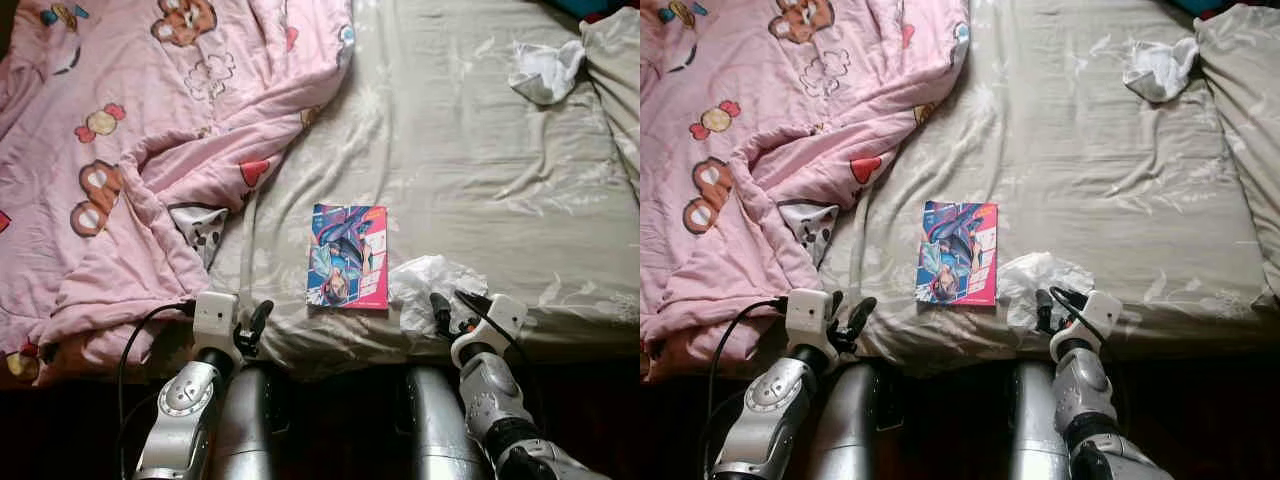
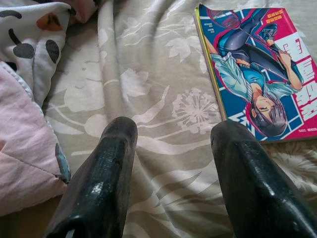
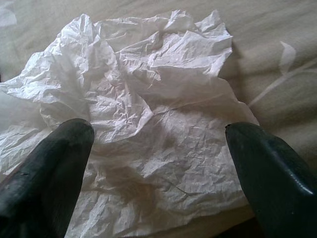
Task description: Clean up the room
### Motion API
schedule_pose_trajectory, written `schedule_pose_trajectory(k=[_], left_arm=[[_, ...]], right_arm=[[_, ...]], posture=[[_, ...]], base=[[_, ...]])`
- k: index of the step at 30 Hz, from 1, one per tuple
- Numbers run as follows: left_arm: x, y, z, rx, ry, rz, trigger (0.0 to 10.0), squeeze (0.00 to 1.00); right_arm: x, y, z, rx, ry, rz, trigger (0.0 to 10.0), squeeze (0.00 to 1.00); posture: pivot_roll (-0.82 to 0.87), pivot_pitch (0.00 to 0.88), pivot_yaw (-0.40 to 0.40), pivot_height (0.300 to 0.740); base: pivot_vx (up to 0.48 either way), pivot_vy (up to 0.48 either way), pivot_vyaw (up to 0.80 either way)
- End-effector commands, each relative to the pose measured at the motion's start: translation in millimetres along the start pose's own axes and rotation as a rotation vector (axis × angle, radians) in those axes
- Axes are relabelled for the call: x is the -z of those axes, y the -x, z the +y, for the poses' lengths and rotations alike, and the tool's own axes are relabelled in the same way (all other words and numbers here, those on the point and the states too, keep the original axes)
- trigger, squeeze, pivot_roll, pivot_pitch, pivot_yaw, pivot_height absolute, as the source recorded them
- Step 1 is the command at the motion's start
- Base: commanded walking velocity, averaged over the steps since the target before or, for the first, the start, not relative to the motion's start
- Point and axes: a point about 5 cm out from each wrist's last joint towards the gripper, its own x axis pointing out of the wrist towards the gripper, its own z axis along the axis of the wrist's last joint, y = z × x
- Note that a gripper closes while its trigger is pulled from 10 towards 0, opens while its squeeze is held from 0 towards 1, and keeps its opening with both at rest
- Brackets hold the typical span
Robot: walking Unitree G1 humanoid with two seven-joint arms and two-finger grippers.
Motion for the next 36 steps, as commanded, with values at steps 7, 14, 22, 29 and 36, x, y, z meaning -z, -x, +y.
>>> schedule_pose_trajectory(k=[7, 14, 22, 29, 36], left_arm=[[10.4, 18.5, 0.0, -0.017, 0.01, 0.061, 10.0, 0.0], [8.0, 24.0, -2.0, -0.021, 0.012, 0.071, 10.0, 0.0], [3.1, 27.9, -4.0, -0.022, 0.015, 0.075, 10.0, 0.0], [3.1, 30.6, -4.1, -0.022, 0.019, 0.089, 10.0, 0.0], [4.0, 32.2, -5.0, -0.02, 0.024, 0.101, 10.0, 0.0]], right_arm=[[22.1, 6.4, -5.1, 0.03, 0.019, 0.105, 10.0, 0.0], [28.1, 8.0, -2.8, 0.028, 0.024, 0.129, 10.0, 0.0], [31.0, 9.2, -2.4, 0.025, 0.029, 0.138, 7.1, 0.0], [33.3, 9.9, -0.8, 0.02, 0.027, 0.143, 0.0, 0.0], [37.0, 11.5, -0.6, 0.015, 0.025, 0.152, 0.0, 0.0]], posture=[[0.08, 0.552, 0.089, 0.637], [0.09, 0.576, 0.091, 0.637], [0.11, 0.601, 0.095, 0.637], [0.11, 0.61, 0.096, 0.637], [0.11, 0.605, 0.095, 0.637]], base=[[0.0, 0.0, 0.0], [0.0, 0.0, 0.0], [0.0, 0.0, 0.0], [0.0, 0.0, 0.0], [0.0, 0.0, 0.0]])
